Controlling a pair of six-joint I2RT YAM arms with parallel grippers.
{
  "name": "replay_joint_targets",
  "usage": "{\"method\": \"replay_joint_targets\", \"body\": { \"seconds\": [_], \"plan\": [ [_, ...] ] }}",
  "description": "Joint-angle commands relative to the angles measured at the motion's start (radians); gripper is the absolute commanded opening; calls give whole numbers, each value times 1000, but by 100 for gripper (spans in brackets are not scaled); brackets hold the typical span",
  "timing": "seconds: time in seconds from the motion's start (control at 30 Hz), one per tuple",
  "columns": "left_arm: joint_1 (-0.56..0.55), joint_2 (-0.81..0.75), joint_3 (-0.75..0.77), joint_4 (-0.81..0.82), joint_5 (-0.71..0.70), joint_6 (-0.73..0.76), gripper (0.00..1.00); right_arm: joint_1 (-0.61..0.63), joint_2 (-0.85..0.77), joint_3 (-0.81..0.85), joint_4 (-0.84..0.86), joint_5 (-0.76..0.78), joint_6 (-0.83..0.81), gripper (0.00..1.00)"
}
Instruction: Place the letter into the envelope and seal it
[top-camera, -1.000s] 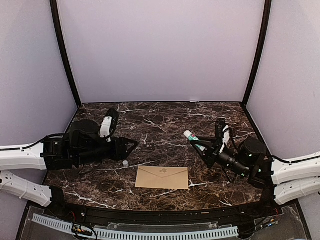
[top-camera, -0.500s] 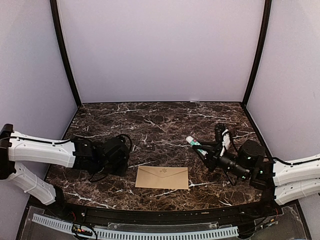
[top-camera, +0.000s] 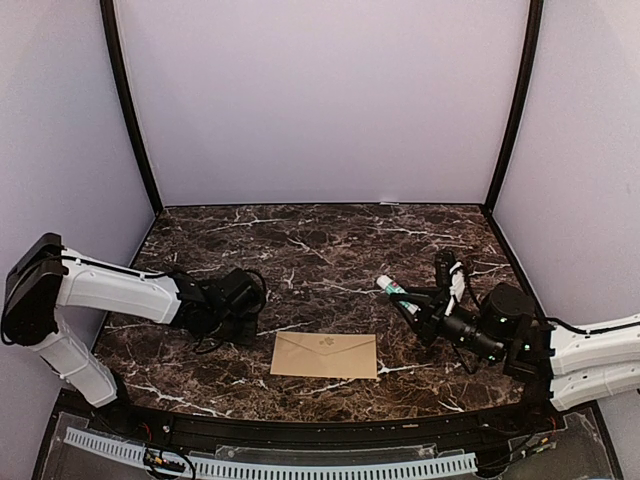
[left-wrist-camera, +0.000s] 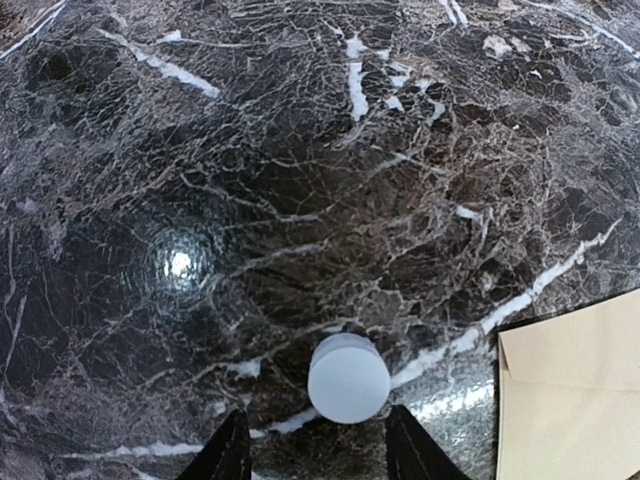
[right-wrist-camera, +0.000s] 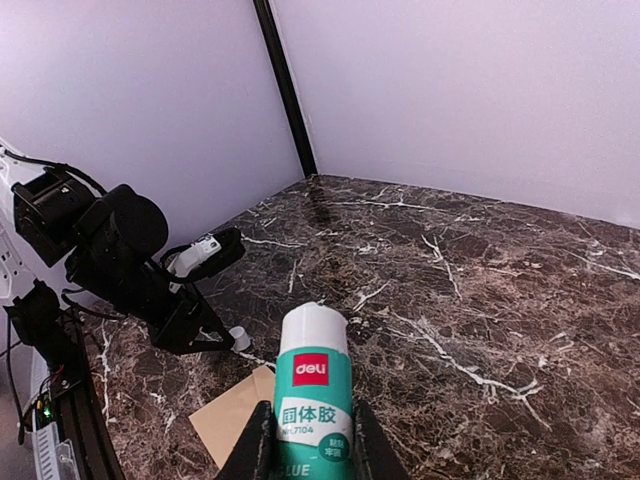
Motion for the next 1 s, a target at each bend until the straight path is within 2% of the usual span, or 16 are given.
{"method": "replay_joint_targets", "body": {
  "seconds": [0.0,0.33,0.53,0.73,0.97],
  "plan": [
    [23,33,30,48,25,35,45,-2,-18,-11,5,22,9,0],
    [50,78,38,99,38,62,38,-2,-9,-6,-2,33,1,0],
    [58,95,42,115,41,71,24,-2,0,-2,-6,37,-1,0],
    [58,77,38,118,41,69,14,-2,0,1,-8,38,-2,0],
    [58,10,32,111,54,80,11,-2,7,4,-6,38,-5,0]
  ]
}}
